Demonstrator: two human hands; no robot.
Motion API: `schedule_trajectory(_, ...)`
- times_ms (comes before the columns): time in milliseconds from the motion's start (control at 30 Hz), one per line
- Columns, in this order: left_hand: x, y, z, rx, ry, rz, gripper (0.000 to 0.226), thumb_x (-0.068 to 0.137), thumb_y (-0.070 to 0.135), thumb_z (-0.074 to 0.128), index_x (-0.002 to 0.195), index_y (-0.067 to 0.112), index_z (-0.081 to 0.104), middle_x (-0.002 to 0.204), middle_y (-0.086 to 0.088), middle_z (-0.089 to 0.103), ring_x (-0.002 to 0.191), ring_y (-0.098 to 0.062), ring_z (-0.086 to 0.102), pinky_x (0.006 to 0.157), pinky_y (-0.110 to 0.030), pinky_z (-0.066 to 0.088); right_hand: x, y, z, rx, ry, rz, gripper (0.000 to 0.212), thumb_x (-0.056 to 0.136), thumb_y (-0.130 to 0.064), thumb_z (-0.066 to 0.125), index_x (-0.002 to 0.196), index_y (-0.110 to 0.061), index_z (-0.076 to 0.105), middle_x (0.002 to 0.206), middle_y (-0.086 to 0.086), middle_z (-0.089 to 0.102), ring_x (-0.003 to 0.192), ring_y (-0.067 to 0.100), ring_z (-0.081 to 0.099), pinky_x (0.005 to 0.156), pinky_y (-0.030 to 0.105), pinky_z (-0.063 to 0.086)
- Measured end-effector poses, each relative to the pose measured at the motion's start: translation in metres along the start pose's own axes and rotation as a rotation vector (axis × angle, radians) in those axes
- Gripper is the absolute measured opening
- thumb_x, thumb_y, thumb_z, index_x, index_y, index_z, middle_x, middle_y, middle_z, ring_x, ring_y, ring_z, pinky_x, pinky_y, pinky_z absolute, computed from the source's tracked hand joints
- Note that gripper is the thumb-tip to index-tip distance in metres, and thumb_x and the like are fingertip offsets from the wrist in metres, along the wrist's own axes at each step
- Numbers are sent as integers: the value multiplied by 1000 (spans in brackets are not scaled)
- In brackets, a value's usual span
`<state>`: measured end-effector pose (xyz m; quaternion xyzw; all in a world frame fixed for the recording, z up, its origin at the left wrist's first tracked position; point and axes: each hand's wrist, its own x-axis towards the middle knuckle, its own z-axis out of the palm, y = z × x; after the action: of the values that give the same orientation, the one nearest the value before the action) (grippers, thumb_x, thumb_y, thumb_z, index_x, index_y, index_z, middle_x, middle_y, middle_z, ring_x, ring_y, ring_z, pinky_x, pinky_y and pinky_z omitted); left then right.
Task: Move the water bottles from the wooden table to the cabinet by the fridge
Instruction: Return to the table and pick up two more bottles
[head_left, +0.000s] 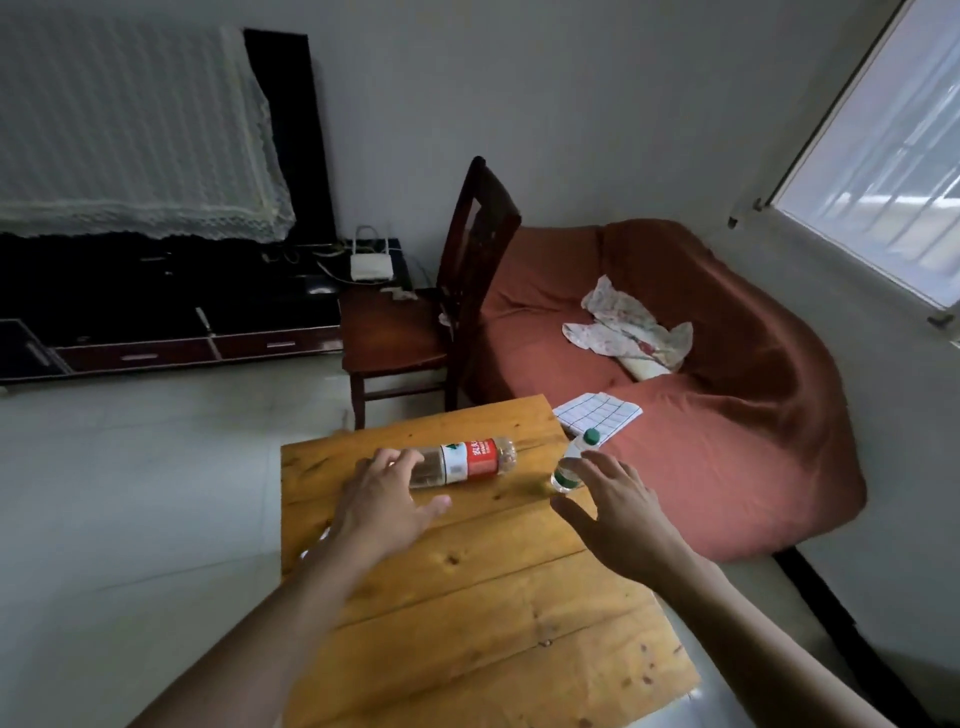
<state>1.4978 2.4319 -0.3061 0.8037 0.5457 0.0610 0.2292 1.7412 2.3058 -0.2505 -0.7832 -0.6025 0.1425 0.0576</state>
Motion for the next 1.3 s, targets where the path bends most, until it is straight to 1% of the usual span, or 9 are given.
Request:
schedule_trajectory(333,20,2,42,1,-22,-319,53,85,60,63,129,35,47,129,9,49,112,-15,51,86,-34,50,115,43,37,47,-204,-261,61,94,-64,41,148,-35,32,157,-3,32,140,23,34,107,54,41)
schedule_trajectory(467,8,-19,43,-22,37,-447,45,85,57,62,122,35,49,122,7,51,112,-17,51,88,-38,50,145,33,46,46,-243,-353,62,94,-63,41,148,-33,34,159,-3,28,144,23,27,112,55,36)
schedule_trajectory(600,-3,-44,41,-14,47,-521,47,87,57,61,126,33,48,128,7,51,117,-17,49,89,-36,49,159,5,56,-4,-272,-407,65,95,-64,37,150,-30,31,160,-1,27,146,23,23,113,54,34)
schedule_trajectory(800,3,-86,48,-60,54,-540,47,87,57,62,126,33,47,127,7,53,112,-15,52,86,-34,53,168,-32,79,-49,-312,-411,69,93,-67,36,150,-29,31,158,0,30,143,23,26,113,52,36)
schedule_trajectory(900,9,-111,60,-59,30,-569,48,88,57,61,127,32,47,126,6,54,111,-15,53,86,-33,53,174,-42,99,-64,-330,-414,84,84,-81,20,150,-32,30,156,-2,34,139,21,33,111,50,38)
schedule_trajectory(1000,13,-139,76,-70,2,-598,52,88,57,60,131,31,46,129,5,53,114,-16,53,86,-33,53,180,-50,124,-83,-385,-410,66,94,-65,38,150,-32,28,156,-2,32,140,21,32,111,47,38)
schedule_trajectory(1133,23,-178,103,-110,-20,-589,52,88,53,62,132,30,47,131,3,54,116,-19,53,89,-37,53,191,-57,156,-119,-405,-409,62,94,-60,45,148,-31,33,154,-3,32,140,19,31,106,45,43)
schedule_trajectory(1233,31,-201,127,-149,-17,-559,52,89,48,64,134,29,46,133,4,54,116,-17,53,88,-34,54,199,-57,182,-129,-441,-384,66,92,-64,42,148,-31,35,157,-3,30,142,20,31,107,47,44)
schedule_trajectory(1300,37,-214,146,-161,-7,-525,53,90,44,65,137,28,45,136,4,53,119,-16,52,88,-28,52,204,-56,200,-128,-456,-359,77,86,-74,30,148,-31,35,158,-1,30,143,21,31,106,50,45)
